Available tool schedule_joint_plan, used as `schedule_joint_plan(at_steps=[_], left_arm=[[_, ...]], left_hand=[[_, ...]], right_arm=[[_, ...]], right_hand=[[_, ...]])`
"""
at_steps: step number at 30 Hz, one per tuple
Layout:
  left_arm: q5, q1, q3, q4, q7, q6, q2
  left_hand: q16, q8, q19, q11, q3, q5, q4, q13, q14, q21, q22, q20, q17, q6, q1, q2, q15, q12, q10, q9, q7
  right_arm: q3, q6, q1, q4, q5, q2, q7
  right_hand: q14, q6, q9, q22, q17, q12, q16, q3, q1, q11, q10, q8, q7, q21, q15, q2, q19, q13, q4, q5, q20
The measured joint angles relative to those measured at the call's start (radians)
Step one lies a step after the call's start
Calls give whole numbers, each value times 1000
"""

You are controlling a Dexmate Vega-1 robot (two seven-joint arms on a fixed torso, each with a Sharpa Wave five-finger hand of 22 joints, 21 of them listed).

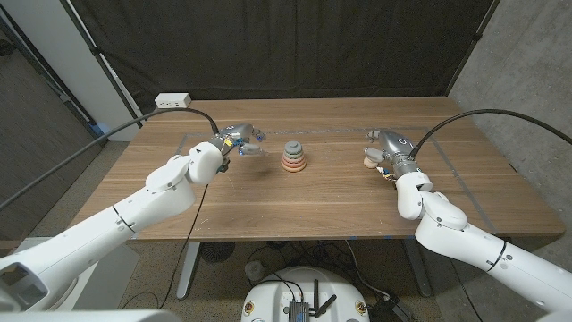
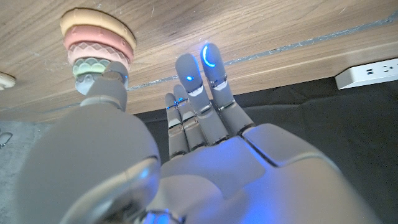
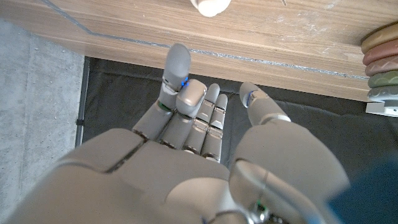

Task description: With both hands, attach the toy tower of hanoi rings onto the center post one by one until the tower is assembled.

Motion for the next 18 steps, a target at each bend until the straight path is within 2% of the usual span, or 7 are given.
schedule_joint_plan(at_steps=[2,3,8,11,12,18], left_arm=[[0,21,-11,-5,0,0,-2],[-23,24,-13,-6,85,32,-3],[-50,65,-34,-12,148,42,-6],[-51,89,-48,-12,151,42,-7],[-73,94,-51,-12,197,42,-7],[-106,127,-70,-7,252,34,-10]], left_hand=[[4,0,0,0,0,0,0,-4,0,0,0,0,0,0,1,4,0,0,0,0,0],[4,0,0,0,0,0,0,-4,0,0,0,0,0,0,1,3,0,0,0,0,0],[4,0,0,1,0,0,0,-4,0,0,-3,0,0,9,1,3,0,0,1,-5,2],[4,6,0,0,3,0,-3,-7,0,0,-5,0,0,20,1,3,0,0,11,-5,-1],[4,7,0,1,3,0,-3,-9,0,0,-5,0,0,23,1,3,0,0,16,-5,-2],[4,8,0,-1,5,0,-5,-9,3,0,-5,0,0,32,7,9,4,0,21,-5,0]], right_arm=[[0,3,0,0,0,0,3],[-5,4,13,8,0,-2,6],[-10,10,25,14,-4,-2,15],[-11,13,25,15,-7,-1,21],[-14,13,32,19,-7,1,22],[-16,17,38,26,-8,4,30]], right_hand=[[0,0,0,0,0,0,0,0,0,0,0,0,0,0,0,0,0,0,0,0,0],[0,0,1,0,0,0,0,0,0,0,0,0,0,0,0,0,0,0,0,0,0],[0,0,5,0,-3,0,0,0,0,0,0,0,0,0,0,0,0,0,0,0,0],[0,0,5,0,-3,0,0,3,0,0,0,0,0,0,0,0,0,0,-3,0,0],[0,0,5,0,-3,0,0,3,0,0,0,0,0,0,0,0,0,0,-3,0,0],[0,8,5,0,-3,0,0,3,0,-7,7,5,-1,0,0,0,0,0,-3,0,0]])
